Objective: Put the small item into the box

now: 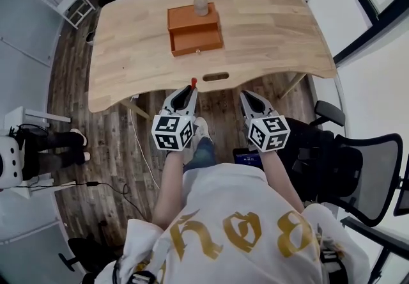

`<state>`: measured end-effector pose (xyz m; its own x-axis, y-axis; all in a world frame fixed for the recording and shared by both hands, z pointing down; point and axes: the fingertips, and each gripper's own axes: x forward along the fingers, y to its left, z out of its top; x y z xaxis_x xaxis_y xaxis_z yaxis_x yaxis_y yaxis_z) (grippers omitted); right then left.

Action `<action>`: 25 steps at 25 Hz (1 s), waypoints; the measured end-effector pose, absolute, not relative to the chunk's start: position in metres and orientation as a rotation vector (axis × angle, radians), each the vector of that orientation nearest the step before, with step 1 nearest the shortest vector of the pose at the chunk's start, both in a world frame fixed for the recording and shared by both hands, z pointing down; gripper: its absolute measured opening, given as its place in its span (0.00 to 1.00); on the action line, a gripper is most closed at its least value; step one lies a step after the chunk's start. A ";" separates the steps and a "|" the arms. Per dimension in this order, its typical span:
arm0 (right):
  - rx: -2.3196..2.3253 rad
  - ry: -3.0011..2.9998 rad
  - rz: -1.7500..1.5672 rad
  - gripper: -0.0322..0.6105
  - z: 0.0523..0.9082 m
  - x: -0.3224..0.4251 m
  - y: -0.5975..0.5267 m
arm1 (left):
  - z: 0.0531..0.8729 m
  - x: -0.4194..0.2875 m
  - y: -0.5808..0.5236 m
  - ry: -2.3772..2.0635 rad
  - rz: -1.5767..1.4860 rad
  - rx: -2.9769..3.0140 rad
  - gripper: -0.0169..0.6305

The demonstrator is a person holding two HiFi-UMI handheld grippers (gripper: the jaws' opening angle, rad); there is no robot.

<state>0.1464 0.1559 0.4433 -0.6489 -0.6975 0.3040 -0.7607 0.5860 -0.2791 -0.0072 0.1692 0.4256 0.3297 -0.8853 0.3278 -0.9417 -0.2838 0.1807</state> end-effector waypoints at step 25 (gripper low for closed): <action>1.357 -2.500 0.638 0.07 0.471 0.025 -0.114 | 0.451 -0.131 -0.130 -1.434 0.269 2.298 0.11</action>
<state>0.0248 -0.1141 0.4714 -0.5466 -0.7390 0.3939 -0.8374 0.4777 -0.2658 -0.1315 -0.1302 0.4505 0.4503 -0.8106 0.3743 -0.8911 -0.3821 0.2446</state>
